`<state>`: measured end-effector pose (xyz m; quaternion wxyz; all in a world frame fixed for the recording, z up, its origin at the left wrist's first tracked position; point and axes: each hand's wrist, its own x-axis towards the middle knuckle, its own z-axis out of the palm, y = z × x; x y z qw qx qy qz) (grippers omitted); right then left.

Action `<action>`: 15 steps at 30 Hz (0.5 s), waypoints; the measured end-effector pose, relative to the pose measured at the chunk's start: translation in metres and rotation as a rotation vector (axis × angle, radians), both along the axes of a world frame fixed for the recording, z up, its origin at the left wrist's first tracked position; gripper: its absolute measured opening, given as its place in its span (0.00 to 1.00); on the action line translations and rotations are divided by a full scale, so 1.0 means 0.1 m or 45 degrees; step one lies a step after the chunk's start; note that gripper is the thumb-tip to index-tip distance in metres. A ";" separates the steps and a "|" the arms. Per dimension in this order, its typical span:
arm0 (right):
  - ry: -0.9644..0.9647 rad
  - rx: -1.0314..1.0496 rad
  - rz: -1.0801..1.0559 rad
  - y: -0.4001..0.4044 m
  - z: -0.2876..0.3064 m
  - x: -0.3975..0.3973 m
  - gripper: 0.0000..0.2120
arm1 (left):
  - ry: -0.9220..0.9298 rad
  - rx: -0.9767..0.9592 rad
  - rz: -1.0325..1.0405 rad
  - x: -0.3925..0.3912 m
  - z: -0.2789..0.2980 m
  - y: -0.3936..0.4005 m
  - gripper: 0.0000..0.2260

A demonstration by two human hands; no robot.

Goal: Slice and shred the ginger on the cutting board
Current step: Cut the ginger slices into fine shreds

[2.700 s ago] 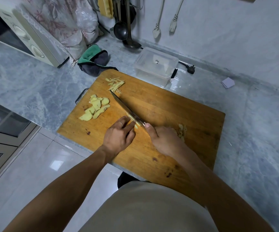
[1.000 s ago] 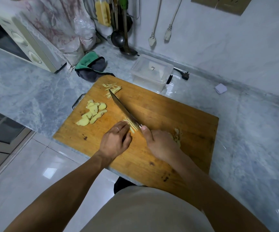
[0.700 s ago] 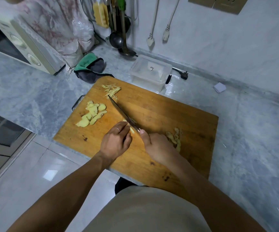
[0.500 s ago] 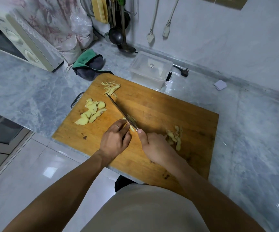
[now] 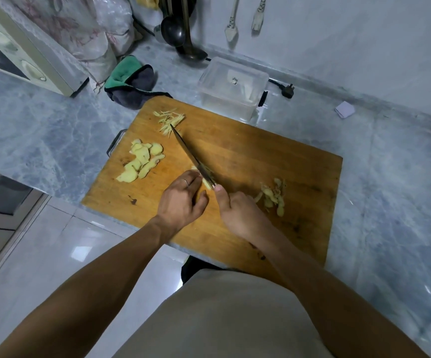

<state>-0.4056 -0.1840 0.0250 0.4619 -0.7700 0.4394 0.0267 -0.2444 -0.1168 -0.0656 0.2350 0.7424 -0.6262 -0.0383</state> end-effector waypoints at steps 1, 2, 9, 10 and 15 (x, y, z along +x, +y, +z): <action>-0.014 -0.003 0.001 0.02 0.00 0.00 0.29 | -0.019 -0.004 -0.019 0.00 0.00 0.01 0.15; -0.019 -0.002 -0.008 0.04 -0.01 0.00 0.29 | -0.034 0.004 -0.032 0.00 0.00 0.01 0.15; 0.003 -0.015 -0.021 0.04 0.09 -0.04 0.32 | 0.084 -0.021 0.013 -0.08 -0.01 0.12 0.18; 0.018 -0.028 -0.021 0.04 0.09 -0.05 0.32 | 0.083 -0.032 -0.016 -0.08 -0.03 0.16 0.17; 0.046 -0.060 -0.031 0.04 0.10 -0.02 0.31 | 0.011 -0.011 -0.108 -0.06 -0.06 0.17 0.14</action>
